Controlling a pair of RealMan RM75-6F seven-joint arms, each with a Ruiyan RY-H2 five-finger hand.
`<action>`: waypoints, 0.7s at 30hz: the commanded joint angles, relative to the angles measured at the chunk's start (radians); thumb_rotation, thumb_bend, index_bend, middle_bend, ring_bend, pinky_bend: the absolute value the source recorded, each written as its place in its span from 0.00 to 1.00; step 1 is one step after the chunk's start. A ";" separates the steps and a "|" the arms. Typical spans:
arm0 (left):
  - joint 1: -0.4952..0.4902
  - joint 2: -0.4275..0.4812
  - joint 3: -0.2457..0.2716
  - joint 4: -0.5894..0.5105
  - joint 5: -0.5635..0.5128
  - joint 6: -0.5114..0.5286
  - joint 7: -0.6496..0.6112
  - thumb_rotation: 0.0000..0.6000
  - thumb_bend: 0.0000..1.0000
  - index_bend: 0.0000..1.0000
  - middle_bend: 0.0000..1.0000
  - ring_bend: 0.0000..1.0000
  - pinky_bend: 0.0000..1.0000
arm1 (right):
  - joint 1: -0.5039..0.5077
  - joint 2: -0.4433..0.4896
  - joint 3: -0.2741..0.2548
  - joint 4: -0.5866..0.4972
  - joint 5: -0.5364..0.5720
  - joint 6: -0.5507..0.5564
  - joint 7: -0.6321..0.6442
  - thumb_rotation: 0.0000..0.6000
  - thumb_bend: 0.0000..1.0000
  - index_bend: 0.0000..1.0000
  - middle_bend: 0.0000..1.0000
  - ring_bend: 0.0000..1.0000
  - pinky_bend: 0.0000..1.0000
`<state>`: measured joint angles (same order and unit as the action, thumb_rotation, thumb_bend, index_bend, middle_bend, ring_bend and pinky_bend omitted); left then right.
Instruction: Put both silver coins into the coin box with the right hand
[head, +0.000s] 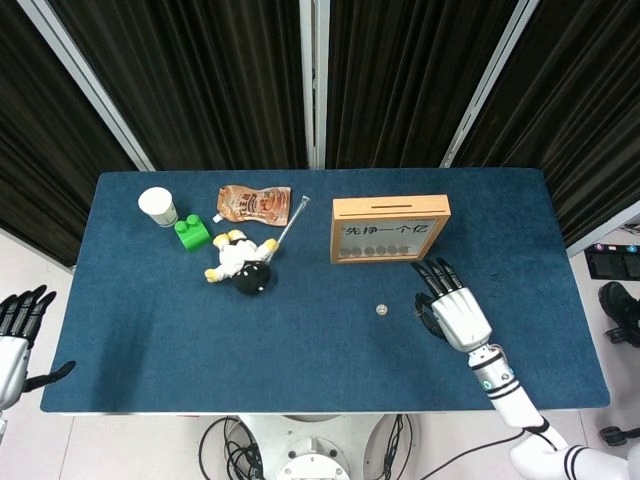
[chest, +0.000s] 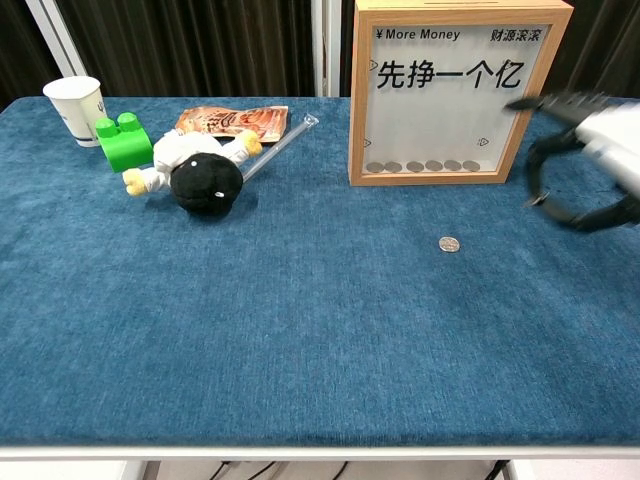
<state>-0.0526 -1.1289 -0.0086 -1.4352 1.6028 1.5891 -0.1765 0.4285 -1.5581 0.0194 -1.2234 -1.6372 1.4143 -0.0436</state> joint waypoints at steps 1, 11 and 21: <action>-0.001 -0.001 0.001 0.001 0.004 0.002 -0.002 1.00 0.07 0.06 0.00 0.00 0.00 | -0.036 0.096 0.017 -0.121 -0.043 0.100 -0.025 1.00 0.38 0.69 0.09 0.00 0.00; 0.008 0.021 0.008 -0.018 0.029 0.031 -0.017 1.00 0.07 0.06 0.00 0.00 0.00 | 0.107 0.185 0.233 -0.319 0.077 -0.036 -0.275 1.00 0.42 0.70 0.09 0.00 0.00; 0.010 0.026 0.012 -0.028 0.040 0.040 -0.018 1.00 0.07 0.06 0.00 0.00 0.00 | 0.301 0.187 0.420 -0.402 0.356 -0.247 -0.574 1.00 0.43 0.71 0.09 0.00 0.00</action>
<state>-0.0430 -1.1028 0.0028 -1.4631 1.6424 1.6289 -0.1941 0.6707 -1.3702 0.3859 -1.6054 -1.3670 1.2261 -0.5386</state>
